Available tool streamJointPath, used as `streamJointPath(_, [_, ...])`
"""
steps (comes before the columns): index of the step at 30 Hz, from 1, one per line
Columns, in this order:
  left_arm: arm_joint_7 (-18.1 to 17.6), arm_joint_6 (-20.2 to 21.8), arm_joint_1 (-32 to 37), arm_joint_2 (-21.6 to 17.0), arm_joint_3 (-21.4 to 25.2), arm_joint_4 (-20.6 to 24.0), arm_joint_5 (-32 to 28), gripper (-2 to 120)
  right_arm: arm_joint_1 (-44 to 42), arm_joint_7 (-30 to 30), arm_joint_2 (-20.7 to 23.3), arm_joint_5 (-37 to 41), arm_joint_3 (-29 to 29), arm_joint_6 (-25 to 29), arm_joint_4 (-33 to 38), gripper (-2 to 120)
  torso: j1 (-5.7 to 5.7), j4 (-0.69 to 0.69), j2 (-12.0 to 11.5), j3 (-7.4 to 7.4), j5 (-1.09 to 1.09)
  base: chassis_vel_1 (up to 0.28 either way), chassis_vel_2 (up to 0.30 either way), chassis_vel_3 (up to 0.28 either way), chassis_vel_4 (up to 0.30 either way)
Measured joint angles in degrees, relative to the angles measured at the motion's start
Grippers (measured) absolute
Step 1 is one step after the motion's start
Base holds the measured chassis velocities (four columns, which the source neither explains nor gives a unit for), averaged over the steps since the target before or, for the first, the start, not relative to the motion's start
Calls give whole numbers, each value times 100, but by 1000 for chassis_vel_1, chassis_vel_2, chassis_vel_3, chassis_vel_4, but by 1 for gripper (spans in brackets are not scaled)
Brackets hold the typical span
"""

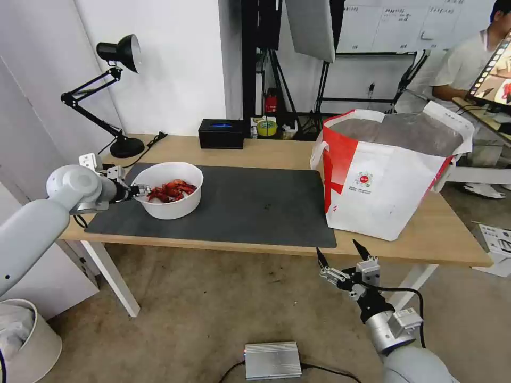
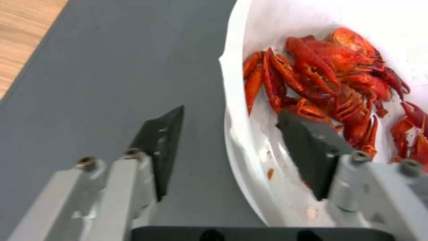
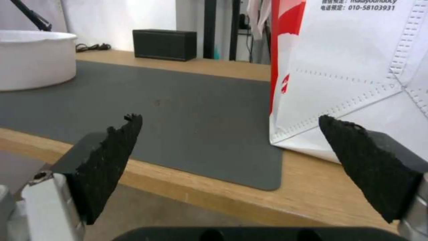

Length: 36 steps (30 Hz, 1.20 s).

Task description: Pick up the trash from the table and place it into the takeout bag.

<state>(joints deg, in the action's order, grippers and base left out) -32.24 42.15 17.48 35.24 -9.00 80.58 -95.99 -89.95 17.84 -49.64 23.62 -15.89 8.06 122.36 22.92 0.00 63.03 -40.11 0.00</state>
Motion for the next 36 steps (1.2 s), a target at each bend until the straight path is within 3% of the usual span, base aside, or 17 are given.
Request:
streamJointPath(2, [42, -1, 22, -83, -13, 88, 0, 45, 0, 0, 0, 0, 0, 0, 0, 100, 0, 0, 0, 0, 0, 0, 0, 0, 0])
streamJointPath(8, [63, -1, 24, -180, -85, 173, 3, 28, 0, 0, 0, 0, 0, 0, 0, 100, 0, 1, 0, 0, 0, 0, 0, 0, 0])
streamJointPath(15, [79, -2, -10, -201, -193, 225, 6, 0, 0, 0, 0, 0, 0, 0, 0, 100, 0, 0, 0, 0, 0, 0, 0, 0, 0])
streamJointPath(25, [60, -3, 189, -229, 239, 469, -105, 0, 0, 0, 0, 0, 0, 0, 0, 100, 0, 0, 0, 0, 0, 0, 0, 0, 0])
streamJointPath(31, [73, -15, 34, -282, 487, 755, -467, 0, 0, 0, 0, 0, 0, 0, 0, 100, 0, 0, 0, 0, 1, 0, 0, 0, 0])
streamJointPath(36, [-11, -132, -164, -93, 632, 1080, -755, 0, 0, 0, 0, 0, 0, 0, 0, 100, 0, 0, 0, 0, 2, 0, 0, 0, 0])
